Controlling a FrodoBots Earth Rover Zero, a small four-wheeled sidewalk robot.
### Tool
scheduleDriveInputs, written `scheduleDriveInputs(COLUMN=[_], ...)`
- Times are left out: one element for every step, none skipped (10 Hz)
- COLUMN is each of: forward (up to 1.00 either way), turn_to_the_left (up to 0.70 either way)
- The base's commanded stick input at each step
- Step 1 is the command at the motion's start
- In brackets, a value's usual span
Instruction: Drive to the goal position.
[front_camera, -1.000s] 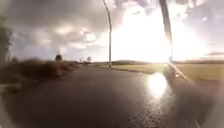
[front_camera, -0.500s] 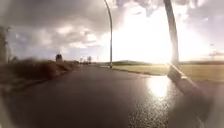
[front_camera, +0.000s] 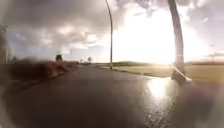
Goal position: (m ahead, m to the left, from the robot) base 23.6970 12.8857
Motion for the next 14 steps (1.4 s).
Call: scheduleDriveInputs(forward=[0.7,0.7,0.7,0.7,0.7,0.7,0.7,0.7,0.7,0.7,0.7,0.7,0.7,0.7], turn_to_the_left=[0.0,0.0,0.0,0.0,0.01,0.05,0.13,0.14,0.14,0.14,0.14,0.14,0.14,0.14])
